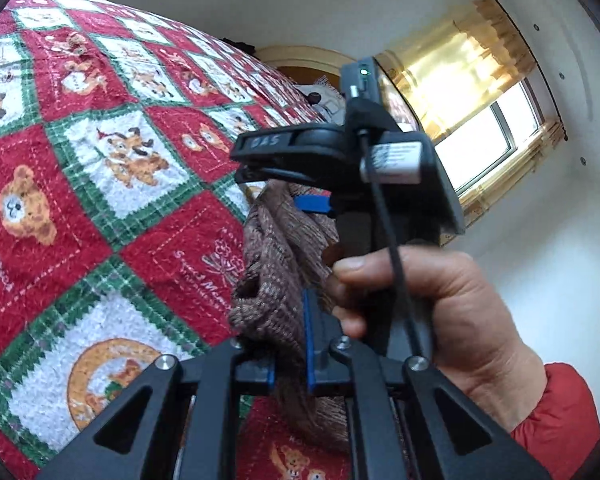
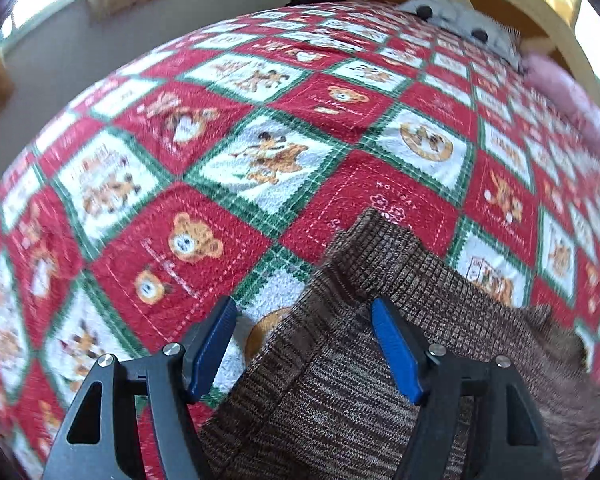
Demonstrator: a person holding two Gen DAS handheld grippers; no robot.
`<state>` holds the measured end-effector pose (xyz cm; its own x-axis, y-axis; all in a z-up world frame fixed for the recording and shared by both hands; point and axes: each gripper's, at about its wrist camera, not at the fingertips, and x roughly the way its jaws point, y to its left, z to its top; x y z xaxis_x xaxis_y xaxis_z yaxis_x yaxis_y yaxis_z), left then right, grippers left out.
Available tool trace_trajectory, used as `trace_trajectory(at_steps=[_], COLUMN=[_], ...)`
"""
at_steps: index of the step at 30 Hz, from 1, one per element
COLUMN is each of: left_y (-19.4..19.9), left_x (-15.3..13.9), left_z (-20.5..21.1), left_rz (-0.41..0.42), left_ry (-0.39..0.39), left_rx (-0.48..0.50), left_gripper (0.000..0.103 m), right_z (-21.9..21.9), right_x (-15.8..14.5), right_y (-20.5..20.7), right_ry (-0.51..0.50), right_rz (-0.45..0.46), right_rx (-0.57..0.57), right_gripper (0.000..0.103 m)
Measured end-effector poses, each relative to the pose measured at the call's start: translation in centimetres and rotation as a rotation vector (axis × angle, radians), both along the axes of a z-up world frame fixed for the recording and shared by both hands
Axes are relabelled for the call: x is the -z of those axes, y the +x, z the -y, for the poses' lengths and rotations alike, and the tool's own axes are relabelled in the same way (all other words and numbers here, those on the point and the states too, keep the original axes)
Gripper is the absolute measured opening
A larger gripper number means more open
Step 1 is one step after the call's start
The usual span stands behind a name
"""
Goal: Fold small clothes
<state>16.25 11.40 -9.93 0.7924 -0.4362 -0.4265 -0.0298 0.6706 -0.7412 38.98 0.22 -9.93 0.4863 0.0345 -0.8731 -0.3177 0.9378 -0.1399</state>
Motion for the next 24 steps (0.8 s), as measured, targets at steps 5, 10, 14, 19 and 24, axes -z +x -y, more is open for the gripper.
trace_trajectory(at_steps=[5, 10, 14, 19, 24], left_y=[0.1, 0.3, 0.3, 0.0, -0.4], left_x=[0.3, 0.2, -0.2, -2.0, -4.6], left_z=[-0.1, 0.3, 0.6, 2.4, 6.1], left_rz=[-0.019, -0.02, 0.008, 0.059, 0.138], left_ry=[-0.012, -0.002, 0.019, 0.136, 0.307], left_rx=[-0.001, 0.008, 0.032, 0.09, 0.176], left_gripper=[0.009, 0.01, 0.01, 0.01, 0.01], right_z=[2.2, 3.7, 5.1, 8.9, 13.6], right_x=[-0.6, -1.1, -2.1, -4.6, -6.7], right_y=[0.2, 0.2, -0.1, -0.5, -2.0], right_ry=[0.039, 0.142, 0.263, 0.421, 0.468], right_rz=[0.012, -0.002, 0.001, 0.003, 0.044], right_rx=[0.038, 0.057, 0.078, 0.118, 0.141], right_gripper=[0.032, 0.014, 0.012, 0.011, 0.011])
